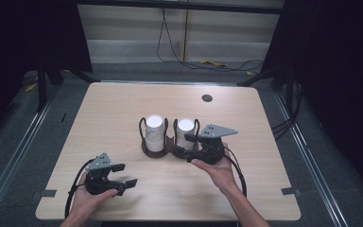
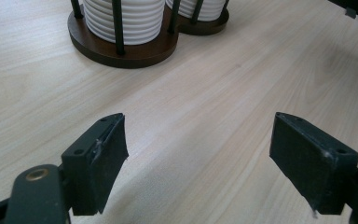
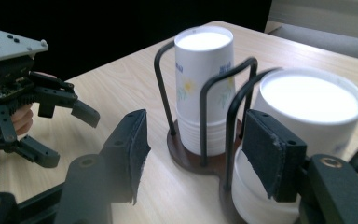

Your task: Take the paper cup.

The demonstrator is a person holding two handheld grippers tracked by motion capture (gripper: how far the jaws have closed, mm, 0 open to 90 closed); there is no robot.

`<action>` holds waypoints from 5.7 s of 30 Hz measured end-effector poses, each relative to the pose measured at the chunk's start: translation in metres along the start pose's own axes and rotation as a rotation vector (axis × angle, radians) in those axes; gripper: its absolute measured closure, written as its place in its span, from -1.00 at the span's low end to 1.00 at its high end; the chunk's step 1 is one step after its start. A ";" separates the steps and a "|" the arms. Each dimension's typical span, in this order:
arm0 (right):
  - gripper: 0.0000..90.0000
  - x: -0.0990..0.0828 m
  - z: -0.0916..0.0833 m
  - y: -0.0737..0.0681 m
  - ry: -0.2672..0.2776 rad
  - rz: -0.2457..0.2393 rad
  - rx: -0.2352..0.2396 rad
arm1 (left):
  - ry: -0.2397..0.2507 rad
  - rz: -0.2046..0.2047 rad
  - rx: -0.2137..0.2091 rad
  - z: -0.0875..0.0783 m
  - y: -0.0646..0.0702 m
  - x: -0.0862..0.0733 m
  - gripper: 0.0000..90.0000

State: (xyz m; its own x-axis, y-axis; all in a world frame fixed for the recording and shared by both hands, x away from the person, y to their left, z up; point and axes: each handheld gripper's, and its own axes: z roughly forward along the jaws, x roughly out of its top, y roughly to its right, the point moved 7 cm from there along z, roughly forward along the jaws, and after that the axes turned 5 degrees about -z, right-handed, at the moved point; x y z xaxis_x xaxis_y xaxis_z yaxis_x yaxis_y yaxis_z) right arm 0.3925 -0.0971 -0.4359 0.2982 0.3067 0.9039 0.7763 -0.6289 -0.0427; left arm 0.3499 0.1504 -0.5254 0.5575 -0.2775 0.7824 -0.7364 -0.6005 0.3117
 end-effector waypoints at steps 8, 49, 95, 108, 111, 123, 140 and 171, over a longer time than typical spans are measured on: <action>-0.14 0.026 0.018 -0.004 -0.017 -0.038 0.059 | 0.002 -0.001 -0.004 0.000 0.001 0.000 -0.58; -0.30 0.073 0.085 0.020 -0.279 -0.136 0.103 | 0.001 0.006 -0.015 0.000 0.001 0.000 -0.58; -0.26 0.066 0.124 0.022 -0.578 -0.161 0.151 | -0.001 0.013 -0.016 -0.002 0.000 0.000 -0.58; -0.25 0.062 0.126 0.022 -0.623 -0.174 0.142 | 0.002 0.013 -0.017 -0.002 0.000 0.000 -0.58; -0.25 0.062 0.126 0.022 -0.619 -0.177 0.140 | 0.002 0.013 -0.017 -0.002 0.000 0.000 -0.58; -0.23 0.066 0.123 0.021 -0.597 -0.193 0.141 | 0.002 0.010 -0.018 -0.002 0.000 0.000 -0.58; -0.21 0.074 0.116 0.023 -0.551 -0.184 0.133 | -0.002 0.009 -0.015 -0.001 0.000 0.000 -0.58; -0.21 0.089 0.105 0.023 -0.508 -0.180 0.121 | 0.024 0.042 0.004 0.002 0.001 0.002 -0.55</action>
State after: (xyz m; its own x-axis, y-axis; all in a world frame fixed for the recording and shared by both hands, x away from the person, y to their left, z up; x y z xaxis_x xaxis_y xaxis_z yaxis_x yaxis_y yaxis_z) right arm 0.4948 -0.0097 -0.4011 0.3622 0.7265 0.5839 0.8891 -0.4574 0.0176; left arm 0.3517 0.1476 -0.5247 0.5166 -0.2844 0.8076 -0.7575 -0.5916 0.2761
